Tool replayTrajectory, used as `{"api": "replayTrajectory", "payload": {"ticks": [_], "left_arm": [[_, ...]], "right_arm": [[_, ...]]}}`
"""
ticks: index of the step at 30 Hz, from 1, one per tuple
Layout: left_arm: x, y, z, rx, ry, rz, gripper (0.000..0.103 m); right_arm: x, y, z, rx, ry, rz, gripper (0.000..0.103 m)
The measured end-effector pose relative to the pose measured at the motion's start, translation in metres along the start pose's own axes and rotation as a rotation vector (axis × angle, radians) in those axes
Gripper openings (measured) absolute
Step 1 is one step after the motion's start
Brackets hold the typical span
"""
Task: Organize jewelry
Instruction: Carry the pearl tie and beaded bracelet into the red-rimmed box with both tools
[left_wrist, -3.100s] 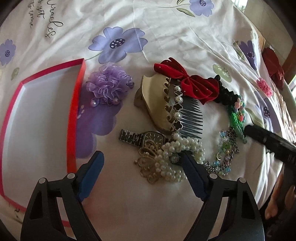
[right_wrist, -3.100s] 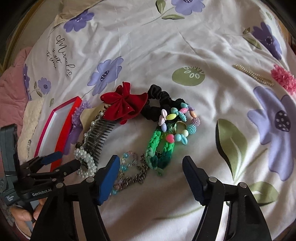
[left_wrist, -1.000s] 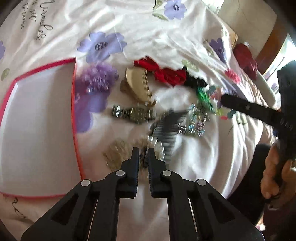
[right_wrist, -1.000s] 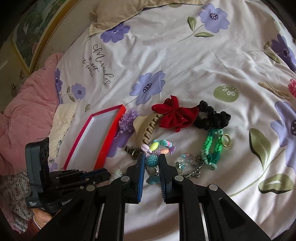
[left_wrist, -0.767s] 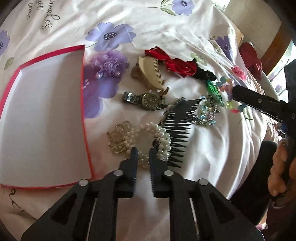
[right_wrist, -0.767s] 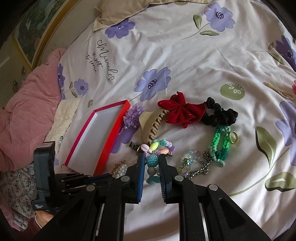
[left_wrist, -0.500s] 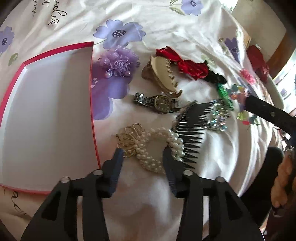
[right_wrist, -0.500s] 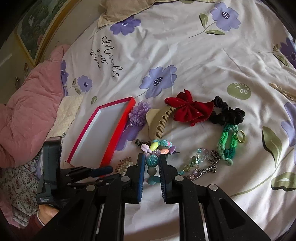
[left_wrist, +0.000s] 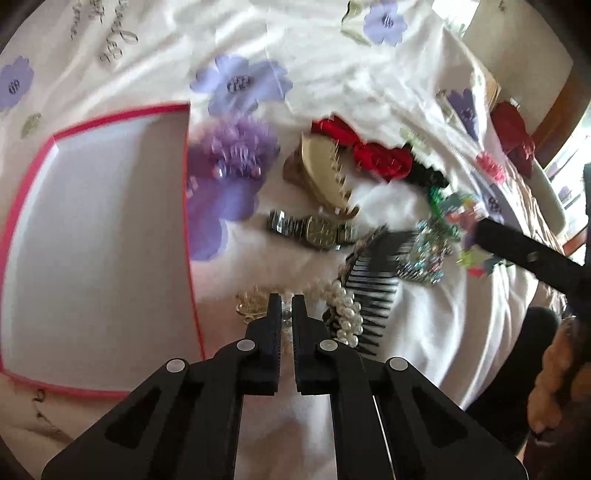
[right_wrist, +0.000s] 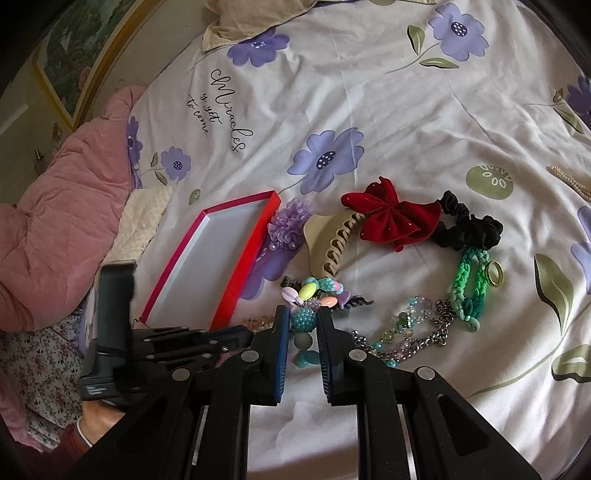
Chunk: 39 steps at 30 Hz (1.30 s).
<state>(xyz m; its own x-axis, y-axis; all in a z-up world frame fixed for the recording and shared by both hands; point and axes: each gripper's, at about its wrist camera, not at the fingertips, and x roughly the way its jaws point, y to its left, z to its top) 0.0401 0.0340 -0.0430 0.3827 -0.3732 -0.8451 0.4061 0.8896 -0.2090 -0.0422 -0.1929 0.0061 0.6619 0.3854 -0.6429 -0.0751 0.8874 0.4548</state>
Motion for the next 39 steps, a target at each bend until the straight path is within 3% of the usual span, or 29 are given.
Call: {"api": "replayTrajectory", "payload": {"ticks": [12,19,29,39], "left_arm": [[-0.047,0.007,0.018,-0.010,-0.121,0.018,0.004],[-0.071,0.036,0.031,-0.071,-0.194,0.056,0.004],[-0.072,0.107,0.052,-0.196,-0.233,0.123,0.004],[-0.049,0.172,0.089,-0.277,-0.267,0.144,0.004]], "right_arm": [[0.006,0.019,0.009,-0.020,-0.004,0.044,0.015],[0.026,0.038,0.020,-0.045,0.015,0.083,0.015],[0.095,0.077,0.052,-0.069,0.075,0.155,0.015],[0.181,0.099,0.089,-0.068,0.151,0.149,0.015]]}}
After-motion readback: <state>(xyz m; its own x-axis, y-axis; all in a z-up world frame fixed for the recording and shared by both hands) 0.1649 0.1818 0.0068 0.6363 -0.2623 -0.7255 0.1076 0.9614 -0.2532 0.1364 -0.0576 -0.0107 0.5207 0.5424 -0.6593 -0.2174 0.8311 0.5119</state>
